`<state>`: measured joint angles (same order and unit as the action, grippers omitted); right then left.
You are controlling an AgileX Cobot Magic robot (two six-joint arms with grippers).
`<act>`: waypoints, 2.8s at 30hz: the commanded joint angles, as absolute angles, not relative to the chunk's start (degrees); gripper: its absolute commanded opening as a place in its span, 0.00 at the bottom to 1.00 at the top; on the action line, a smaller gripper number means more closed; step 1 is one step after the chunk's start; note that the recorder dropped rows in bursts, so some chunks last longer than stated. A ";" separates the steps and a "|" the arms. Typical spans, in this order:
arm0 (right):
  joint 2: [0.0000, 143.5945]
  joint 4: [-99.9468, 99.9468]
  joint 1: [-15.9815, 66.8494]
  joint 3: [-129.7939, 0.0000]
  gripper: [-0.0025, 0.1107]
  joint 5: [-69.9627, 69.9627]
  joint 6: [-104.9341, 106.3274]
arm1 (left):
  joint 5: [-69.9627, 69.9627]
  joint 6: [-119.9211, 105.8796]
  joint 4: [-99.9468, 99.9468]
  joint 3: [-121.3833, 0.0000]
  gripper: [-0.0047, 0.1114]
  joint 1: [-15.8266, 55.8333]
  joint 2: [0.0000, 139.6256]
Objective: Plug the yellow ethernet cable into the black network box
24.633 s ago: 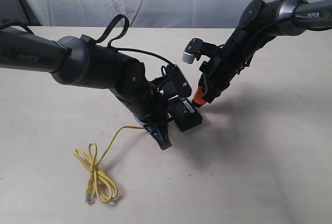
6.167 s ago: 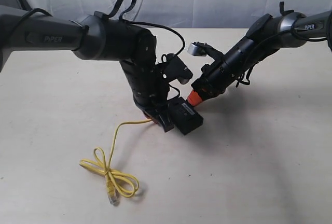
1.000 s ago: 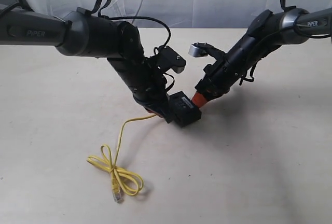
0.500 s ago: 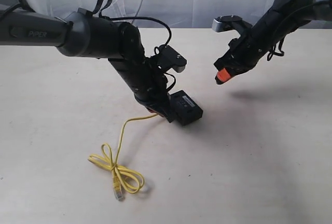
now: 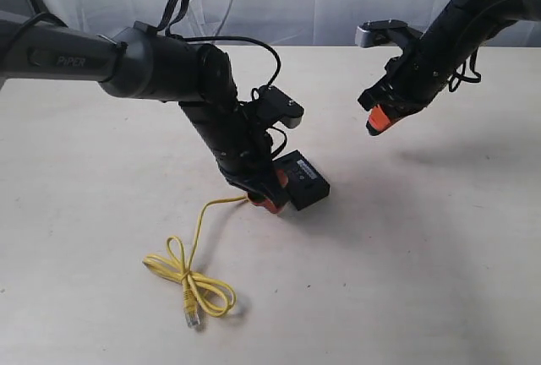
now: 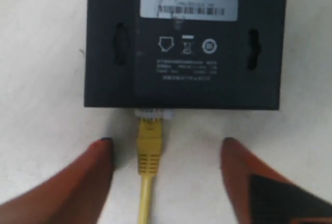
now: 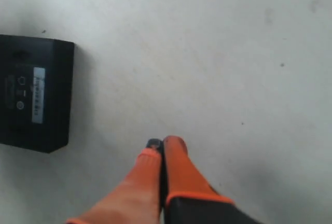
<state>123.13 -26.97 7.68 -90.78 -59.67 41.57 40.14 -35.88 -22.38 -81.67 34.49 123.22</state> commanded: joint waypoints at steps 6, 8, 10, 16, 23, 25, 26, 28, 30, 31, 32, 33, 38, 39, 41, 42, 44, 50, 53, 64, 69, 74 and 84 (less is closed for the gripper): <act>117.77 -22.85 7.32 -90.65 0.01 -59.63 34.59 | 45.51 -27.15 -13.04 -84.21 0.82 34.86 118.89; 116.11 -20.53 7.32 -90.65 0.01 -59.37 32.02 | 46.00 -25.96 -10.18 -84.34 0.82 34.86 116.31; 114.05 -17.33 7.32 -90.65 0.01 -58.96 28.36 | 46.61 -22.95 -6.14 -84.34 0.80 34.86 113.51; 106.42 -3.32 7.32 -90.40 0.01 -58.78 17.08 | 52.08 -14.91 8.95 -84.34 0.35 34.86 106.83; 97.49 0.00 7.32 -86.02 0.01 -59.60 14.22 | 56.51 -13.68 6.67 -83.67 0.04 29.23 100.35; 94.94 1.04 7.32 -83.37 0.01 -59.12 13.57 | 57.38 -13.68 5.95 -82.40 0.04 26.79 98.20; 93.52 1.82 7.32 -81.80 0.01 -58.65 12.88 | 57.49 -13.68 5.14 -81.54 0.04 25.53 96.86; 90.46 2.68 7.32 -78.47 0.01 -57.34 11.97 | 57.30 -13.68 3.27 -79.78 0.04 23.25 93.80; 87.52 2.81 7.32 -75.57 0.01 -55.59 11.84 | 55.49 -13.68 2.84 -77.64 0.04 21.22 90.66; 85.90 2.81 7.32 -73.97 0.01 -54.53 11.57 | 54.44 -13.39 2.84 -76.25 0.04 20.24 88.81; 84.24 2.81 7.32 -72.47 0.01 -53.76 11.29 | 53.40 -12.64 2.58 -74.83 0.04 19.28 86.97; 82.92 2.81 7.32 -71.20 0.01 -52.90 10.76 | 52.55 -12.21 2.45 -73.31 0.04 18.59 85.44; 73.83 2.70 7.32 -61.80 0.01 -47.21 9.96 | 45.74 -11.95 0.59 -64.18 0.04 16.59 75.29; 72.14 2.70 7.32 -60.09 0.01 -45.83 9.19 | 44.16 -11.65 0.59 -62.62 0.04 16.59 72.99; 67.68 2.70 7.32 -55.98 0.01 -42.04 6.98 | 41.22 -10.87 0.47 -58.83 0.04 16.59 68.61; 65.81 2.56 7.32 -54.33 0.01 -40.13 6.13 | 40.03 -10.88 0.47 -56.96 0.04 16.59 66.89; 60.87 1.89 7.32 -50.40 0.01 -35.10 4.37 | 37.15 -10.39 0.47 -53.31 0.04 16.59 62.68; 47.45 0.93 7.32 -41.22 0.01 -25.10 4.02 | 28.73 -8.50 -0.83 -43.81 0.04 16.59 51.77; 42.10 0.00 7.32 -37.49 0.01 -21.96 3.80 | 26.22 -8.50 -1.84 -40.03 0.04 16.59 47.18; 25.63 -2.01 7.32 -25.84 0.01 -12.85 3.80 | 20.58 -8.50 -4.83 -30.28 0.04 16.59 31.65; 18.17 -4.15 7.32 -19.69 0.01 -6.49 3.80 | 16.18 -8.50 -5.09 -25.12 0.04 16.59 23.76; 14.55 -5.73 7.32 -15.71 0.01 -3.66 3.80 | 12.41 -8.50 -6.32 -22.32 0.04 16.59 17.90; 14.41 -8.30 7.32 -14.96 0.01 -5.83 3.80 | 13.72 -8.50 -4.12 -22.22 0.04 16.59 15.77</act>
